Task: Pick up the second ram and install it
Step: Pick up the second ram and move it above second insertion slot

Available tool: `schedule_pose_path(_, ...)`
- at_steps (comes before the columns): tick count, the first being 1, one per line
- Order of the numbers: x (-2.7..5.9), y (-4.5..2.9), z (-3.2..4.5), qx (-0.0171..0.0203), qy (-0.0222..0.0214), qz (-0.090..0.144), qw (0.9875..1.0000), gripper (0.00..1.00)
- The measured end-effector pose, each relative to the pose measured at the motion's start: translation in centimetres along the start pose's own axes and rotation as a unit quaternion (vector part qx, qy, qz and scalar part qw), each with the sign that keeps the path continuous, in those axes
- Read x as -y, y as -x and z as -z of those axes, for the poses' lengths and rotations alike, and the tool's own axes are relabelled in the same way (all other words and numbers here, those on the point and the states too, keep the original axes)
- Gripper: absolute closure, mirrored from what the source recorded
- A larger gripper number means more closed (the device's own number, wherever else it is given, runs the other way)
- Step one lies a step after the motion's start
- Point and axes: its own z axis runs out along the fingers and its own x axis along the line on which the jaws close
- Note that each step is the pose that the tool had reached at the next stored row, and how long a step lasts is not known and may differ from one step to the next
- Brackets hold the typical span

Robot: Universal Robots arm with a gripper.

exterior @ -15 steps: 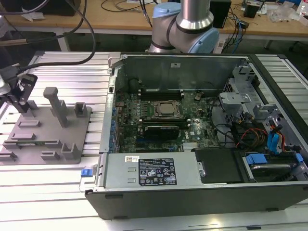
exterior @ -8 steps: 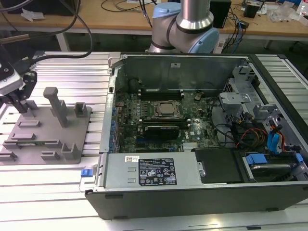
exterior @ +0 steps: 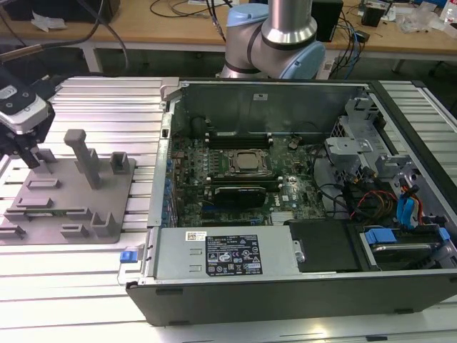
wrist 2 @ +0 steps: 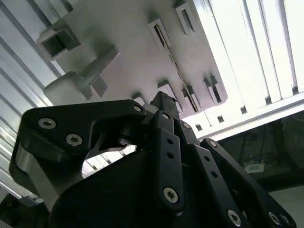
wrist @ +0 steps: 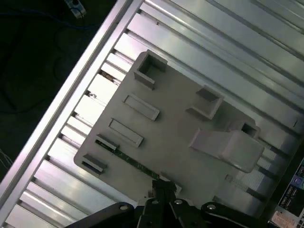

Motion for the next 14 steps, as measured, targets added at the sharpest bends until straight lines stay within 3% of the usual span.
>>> schedule_pose_path(2,0.00,0.00,0.01,-0.0023,0.0006,0.043,0.9991,0.92)
schedule_pose_path(4,0.00,0.00,0.00,-0.0046,0.0011,0.085,0.9963,0.92)
schedule_pose_path(6,0.00,0.00,0.00,-0.0056,0.0012,0.104,0.9946,0.92)
schedule_pose_path(7,0.00,0.00,0.01,-0.0064,0.0014,0.119,0.9929,0.92)
schedule_pose_path(11,0.00,0.00,0.01,-0.0081,0.0019,0.153,0.9882,0.92)
schedule_pose_path(12,0.00,0.00,0.00,-0.0095,0.0025,0.184,0.9830,0.92)
schedule_pose_path(13,0.00,0.00,0.00,-0.0102,0.0028,0.198,0.9801,0.92)
schedule_pose_path(14,0.00,0.00,0.00,-0.0114,0.0029,0.217,0.9760,0.92)
